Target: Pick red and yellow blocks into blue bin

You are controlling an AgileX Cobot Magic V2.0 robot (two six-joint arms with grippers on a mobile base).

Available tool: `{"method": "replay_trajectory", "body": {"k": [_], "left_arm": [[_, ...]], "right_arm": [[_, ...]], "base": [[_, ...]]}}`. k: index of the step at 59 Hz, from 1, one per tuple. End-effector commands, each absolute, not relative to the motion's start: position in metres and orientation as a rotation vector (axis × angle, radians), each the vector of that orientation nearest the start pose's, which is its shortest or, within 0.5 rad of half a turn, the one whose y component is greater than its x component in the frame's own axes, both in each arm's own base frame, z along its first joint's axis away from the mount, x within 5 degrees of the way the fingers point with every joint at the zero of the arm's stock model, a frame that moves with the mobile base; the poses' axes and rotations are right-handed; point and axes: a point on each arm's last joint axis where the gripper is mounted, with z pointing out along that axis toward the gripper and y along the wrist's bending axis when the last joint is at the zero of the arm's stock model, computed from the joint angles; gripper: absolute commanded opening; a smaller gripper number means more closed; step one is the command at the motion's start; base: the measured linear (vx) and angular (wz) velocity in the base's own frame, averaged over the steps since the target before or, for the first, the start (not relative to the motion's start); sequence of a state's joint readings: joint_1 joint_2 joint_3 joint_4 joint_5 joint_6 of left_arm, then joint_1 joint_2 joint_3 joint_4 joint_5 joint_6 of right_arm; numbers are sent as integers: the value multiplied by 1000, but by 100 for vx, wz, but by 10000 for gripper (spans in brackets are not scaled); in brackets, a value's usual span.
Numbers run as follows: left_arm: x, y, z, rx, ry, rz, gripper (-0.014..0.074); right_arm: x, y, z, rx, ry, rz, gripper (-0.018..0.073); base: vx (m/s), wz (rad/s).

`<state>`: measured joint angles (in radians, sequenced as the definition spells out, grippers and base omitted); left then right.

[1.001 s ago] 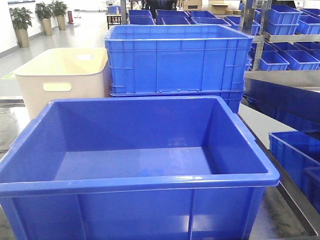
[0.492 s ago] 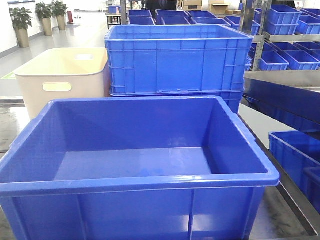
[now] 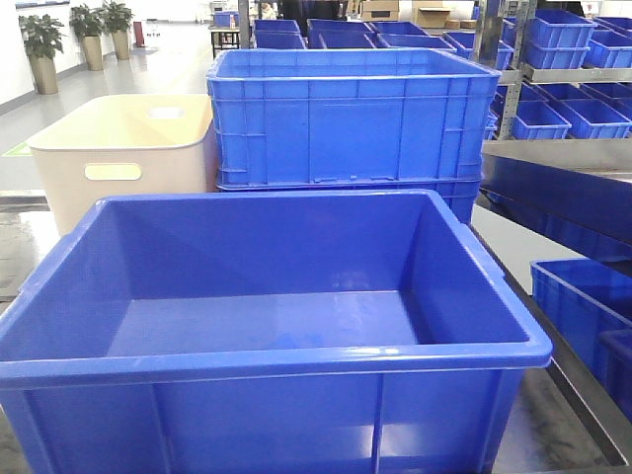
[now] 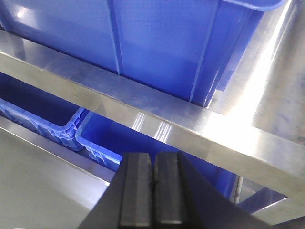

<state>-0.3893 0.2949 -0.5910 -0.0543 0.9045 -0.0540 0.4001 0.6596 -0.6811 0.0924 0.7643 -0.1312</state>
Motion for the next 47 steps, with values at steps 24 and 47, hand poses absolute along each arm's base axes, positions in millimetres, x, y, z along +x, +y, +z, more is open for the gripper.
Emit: {"method": "replay_trajectory", "body": {"k": [24,47], "left_arm": [[35,-17,326,327,1938,-321,-7],[42,-3,273,39,1551,-82,-7]], "right_arm": [[111,53,334,-525,2076,261,-10],[111,53,334,-526,2077,261,-10]], "base": [[0,0],[0,0]]}}
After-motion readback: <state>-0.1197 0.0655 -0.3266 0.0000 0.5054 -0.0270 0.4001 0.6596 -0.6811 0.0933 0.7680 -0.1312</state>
